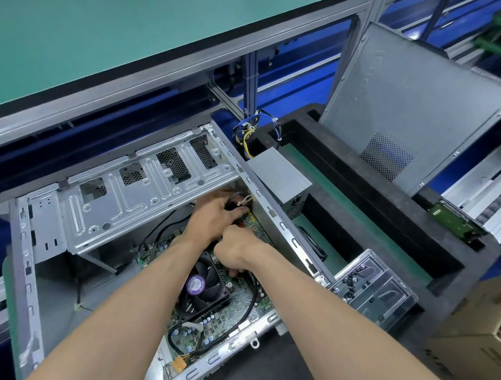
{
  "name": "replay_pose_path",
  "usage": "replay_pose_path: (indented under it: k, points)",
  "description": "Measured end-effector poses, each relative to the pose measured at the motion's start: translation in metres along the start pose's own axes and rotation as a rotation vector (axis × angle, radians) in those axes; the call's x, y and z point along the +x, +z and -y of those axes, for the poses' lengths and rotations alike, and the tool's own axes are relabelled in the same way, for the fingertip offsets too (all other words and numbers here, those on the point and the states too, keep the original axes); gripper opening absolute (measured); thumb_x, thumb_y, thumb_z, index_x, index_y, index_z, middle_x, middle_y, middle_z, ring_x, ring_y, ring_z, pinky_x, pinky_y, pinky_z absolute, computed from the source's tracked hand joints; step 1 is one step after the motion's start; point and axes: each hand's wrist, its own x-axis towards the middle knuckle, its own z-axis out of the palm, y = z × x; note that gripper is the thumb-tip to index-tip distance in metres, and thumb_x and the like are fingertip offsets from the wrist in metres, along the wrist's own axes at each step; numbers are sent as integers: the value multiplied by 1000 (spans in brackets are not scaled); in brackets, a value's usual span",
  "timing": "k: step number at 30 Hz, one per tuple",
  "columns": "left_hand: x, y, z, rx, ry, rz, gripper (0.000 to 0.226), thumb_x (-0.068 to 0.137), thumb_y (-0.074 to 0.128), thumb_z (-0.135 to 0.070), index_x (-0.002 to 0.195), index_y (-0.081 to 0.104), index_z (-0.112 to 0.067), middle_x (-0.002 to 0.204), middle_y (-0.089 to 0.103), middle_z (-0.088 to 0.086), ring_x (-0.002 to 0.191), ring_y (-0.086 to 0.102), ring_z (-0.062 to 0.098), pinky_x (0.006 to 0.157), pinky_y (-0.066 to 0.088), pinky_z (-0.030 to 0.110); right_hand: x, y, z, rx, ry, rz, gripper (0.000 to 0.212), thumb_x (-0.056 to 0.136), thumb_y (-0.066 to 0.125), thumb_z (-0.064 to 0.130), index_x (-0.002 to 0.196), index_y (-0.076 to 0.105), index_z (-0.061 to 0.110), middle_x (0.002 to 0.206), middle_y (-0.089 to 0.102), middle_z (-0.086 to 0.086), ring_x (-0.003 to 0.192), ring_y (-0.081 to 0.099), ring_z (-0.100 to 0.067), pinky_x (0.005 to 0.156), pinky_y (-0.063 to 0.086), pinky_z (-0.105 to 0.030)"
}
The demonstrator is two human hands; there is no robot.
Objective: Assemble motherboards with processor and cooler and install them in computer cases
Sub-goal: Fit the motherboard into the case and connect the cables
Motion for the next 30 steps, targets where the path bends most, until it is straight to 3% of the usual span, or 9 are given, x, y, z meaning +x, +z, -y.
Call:
replay_pose_path:
  k: [5,9,12,17,20,23,26,30]
  points:
    - [0,1,0,11,4,-4,31,94,63,-51,112,70,-26,104,74,3,94,65,19,81,48,31,-1,0,1,-5,-2,-1,45,95,41,8,138,44,-6,130,58,-28,90,58,-33,75,48,-34]
    - [0,0,0,14,22,4,30,94,64,-48,112,70,-25,104,73,1,93,65,19,82,50,31,-2,1,2,-4,1,-5,41,96,42,8,134,47,-7,125,60,-30,98,61,-36,75,49,-35]
    - [-2,-1,-3,25,53,5,23,96,63,-42,109,70,-25,102,73,1,91,64,18,74,45,28,-3,1,2,-7,4,-7,40,96,42,9,132,48,-7,127,59,-30,109,63,-40,80,51,-38]
    - [-2,0,-4,90,1,28,21,98,57,-31,107,67,-15,91,73,13,84,66,28,64,43,32,-4,1,2,-5,5,-7,40,97,42,9,133,48,-7,128,59,-29,111,61,-40,82,51,-37]
    - [-3,1,-4,114,7,19,12,93,61,-38,92,63,-26,79,70,1,73,63,21,57,42,26,-4,1,2,0,9,0,42,98,40,10,135,48,-7,130,57,-30,113,61,-41,82,49,-37]
    - [0,2,-4,89,29,-13,28,89,64,-58,92,64,-31,81,68,-4,80,64,17,65,46,29,-5,0,3,6,13,-1,44,97,40,9,138,45,-7,134,53,-32,116,60,-43,81,48,-37]
    - [2,2,-3,95,-18,-30,43,90,61,-61,106,69,-22,67,63,-4,68,60,13,60,44,29,-6,0,4,-1,8,-9,42,96,41,8,135,46,-7,129,56,-33,108,65,-41,80,51,-36]
    - [5,3,2,88,-47,-69,46,92,59,-59,103,69,-15,56,54,-6,55,51,6,49,33,26,-8,0,4,-12,7,-3,44,96,40,8,138,43,-7,122,60,-32,89,69,-34,78,54,-37]
